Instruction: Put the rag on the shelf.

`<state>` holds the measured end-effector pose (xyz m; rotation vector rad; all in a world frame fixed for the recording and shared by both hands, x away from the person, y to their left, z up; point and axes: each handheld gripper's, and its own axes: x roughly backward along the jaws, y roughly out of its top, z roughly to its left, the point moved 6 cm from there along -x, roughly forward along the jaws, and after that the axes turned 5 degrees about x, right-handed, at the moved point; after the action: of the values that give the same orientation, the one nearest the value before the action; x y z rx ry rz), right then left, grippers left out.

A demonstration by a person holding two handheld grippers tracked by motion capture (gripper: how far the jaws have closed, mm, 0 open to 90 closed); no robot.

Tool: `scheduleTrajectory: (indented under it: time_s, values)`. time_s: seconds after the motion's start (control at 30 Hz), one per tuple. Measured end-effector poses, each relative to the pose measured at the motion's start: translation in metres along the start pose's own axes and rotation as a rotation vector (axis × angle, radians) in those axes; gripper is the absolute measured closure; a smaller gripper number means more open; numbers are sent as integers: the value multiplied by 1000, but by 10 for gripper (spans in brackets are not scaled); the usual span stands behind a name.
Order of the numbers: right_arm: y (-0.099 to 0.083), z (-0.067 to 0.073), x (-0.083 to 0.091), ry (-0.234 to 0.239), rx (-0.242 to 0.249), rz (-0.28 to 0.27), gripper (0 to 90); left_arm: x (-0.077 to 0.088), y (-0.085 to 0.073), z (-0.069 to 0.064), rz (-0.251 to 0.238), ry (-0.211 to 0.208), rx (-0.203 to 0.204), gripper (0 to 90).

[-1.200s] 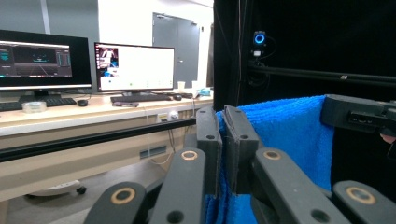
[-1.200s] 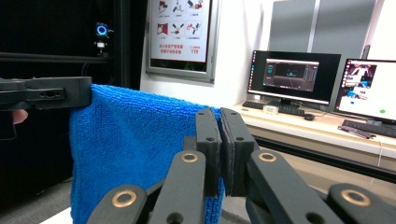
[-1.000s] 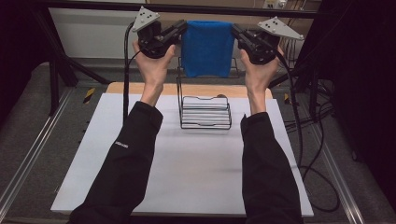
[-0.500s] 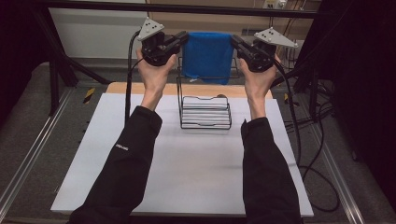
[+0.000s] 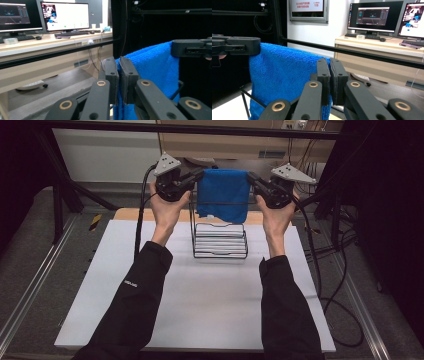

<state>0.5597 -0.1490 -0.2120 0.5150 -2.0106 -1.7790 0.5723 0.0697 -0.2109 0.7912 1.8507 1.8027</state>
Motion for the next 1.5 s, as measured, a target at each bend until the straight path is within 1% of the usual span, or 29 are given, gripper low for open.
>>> scheduleTrajectory:
  time_s: [0.1,0.2,0.3,0.4,0.47,0.67,0.83,0.87,1.03,1.1,1.17,1.2,1.27,1.33,1.5]
  values:
    - [-6,0,-1,1,-2,7,874,-1,-6,1,5,3,1,853]
    - [-10,0,-1,4,-4,10,875,0,-9,0,8,-12,4,853]
    - [-10,1,2,11,-5,1,874,4,-7,-2,1,-24,-3,853]
    - [-8,2,6,18,-4,-14,873,9,-3,-5,-17,-36,-10,853]
    - [-6,4,9,25,-8,-27,873,11,-1,-7,-17,-39,-16,853]
    - [-7,9,17,46,0,-28,872,20,-2,-12,-9,-64,-27,853]
    - [-9,10,22,59,6,5,870,20,-8,-14,16,-65,-38,852]
    - [-9,9,22,58,11,12,870,20,-9,-14,21,-66,-33,852]
    - [-11,10,24,75,31,31,870,21,-14,-14,29,-75,-38,852]
    - [-12,11,26,86,27,42,868,23,-15,-15,36,-78,-40,851]
    - [-14,12,27,94,34,58,868,24,-15,-16,39,-80,-43,851]
    - [-14,13,27,98,36,64,868,25,-16,-17,51,-78,-49,850]
    - [-16,14,28,105,37,81,867,26,-18,-18,64,-79,-44,848]
    - [-19,15,29,116,39,98,867,27,-21,-19,83,-77,-51,846]
    - [-23,18,32,142,52,139,866,31,-28,-22,128,-90,-51,840]
